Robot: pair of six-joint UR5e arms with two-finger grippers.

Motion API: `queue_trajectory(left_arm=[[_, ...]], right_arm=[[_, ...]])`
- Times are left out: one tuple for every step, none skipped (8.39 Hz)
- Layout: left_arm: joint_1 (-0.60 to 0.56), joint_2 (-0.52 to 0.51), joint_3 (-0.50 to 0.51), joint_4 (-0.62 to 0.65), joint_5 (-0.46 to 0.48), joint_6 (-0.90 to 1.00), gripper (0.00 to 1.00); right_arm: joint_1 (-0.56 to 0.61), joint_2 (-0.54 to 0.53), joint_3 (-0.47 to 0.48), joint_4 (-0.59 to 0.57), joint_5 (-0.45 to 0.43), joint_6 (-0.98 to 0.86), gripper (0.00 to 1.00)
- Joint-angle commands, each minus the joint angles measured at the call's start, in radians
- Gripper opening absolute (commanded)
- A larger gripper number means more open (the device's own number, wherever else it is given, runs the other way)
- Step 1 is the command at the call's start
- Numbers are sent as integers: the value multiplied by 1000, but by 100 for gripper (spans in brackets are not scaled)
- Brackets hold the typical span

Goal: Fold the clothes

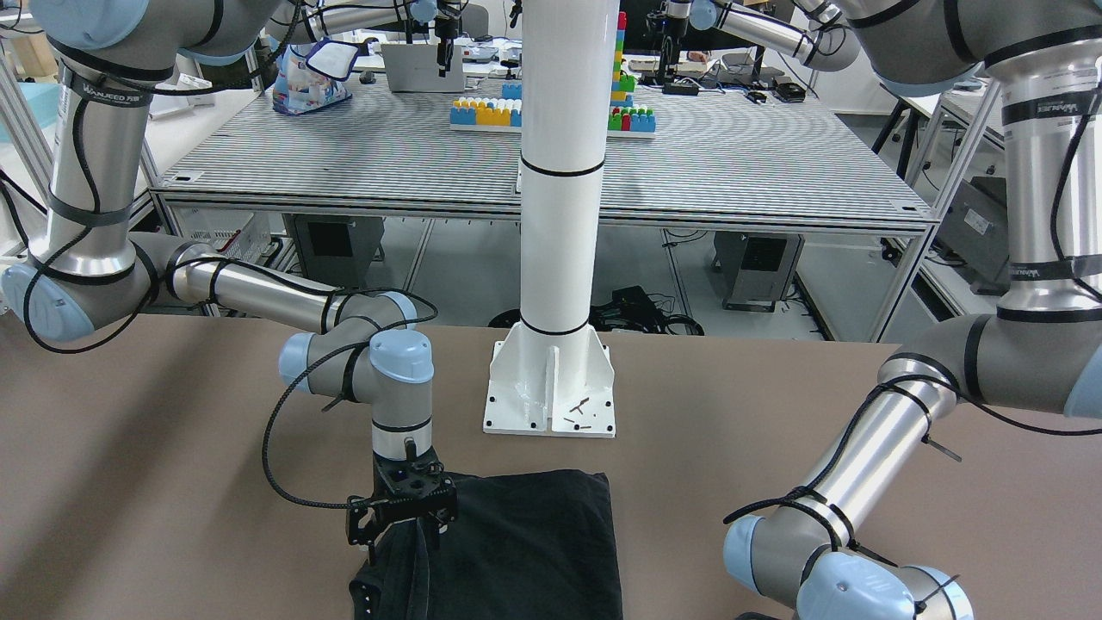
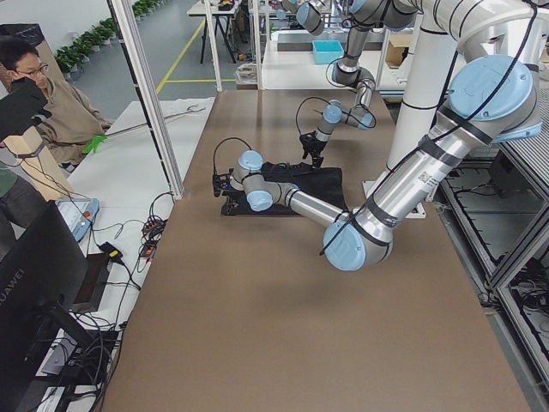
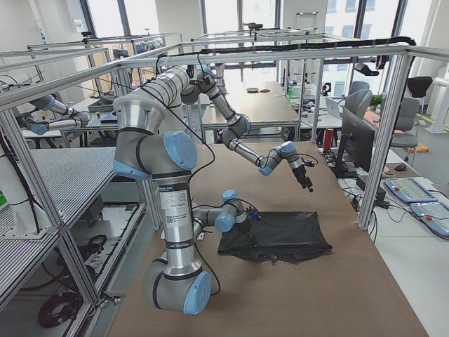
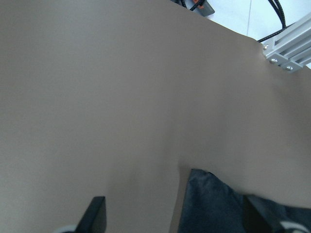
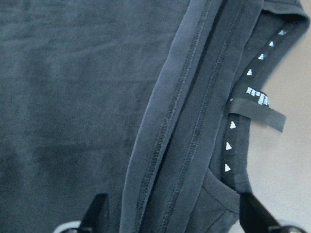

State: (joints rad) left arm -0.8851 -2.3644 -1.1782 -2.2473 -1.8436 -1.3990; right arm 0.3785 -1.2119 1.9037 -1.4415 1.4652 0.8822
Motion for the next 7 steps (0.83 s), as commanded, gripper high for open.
queue_trajectory(left_arm=[[2,2,-1,-2,3,-1,100],[2,2,-1,-2,4,-3,100],[2,2,-1,-2,4,-5,100],[2,4,0,-2,4,-5,100],[2,4,0,-2,4,-5,100],[3,4,0,-2,4,-9,100],[3,4,0,-2,6,-9,100]], right_arm=[[-12,43,-90,1,-8,35,95],[-10,31,-94,4,-8,21,95],[14,26,-94,7,-6,-29,95],[42,0,-91,15,-2,-95,95],[45,-67,-91,74,-3,-130,95],[78,-145,-78,155,9,-185,95],[130,-158,-46,136,56,-244,95]])
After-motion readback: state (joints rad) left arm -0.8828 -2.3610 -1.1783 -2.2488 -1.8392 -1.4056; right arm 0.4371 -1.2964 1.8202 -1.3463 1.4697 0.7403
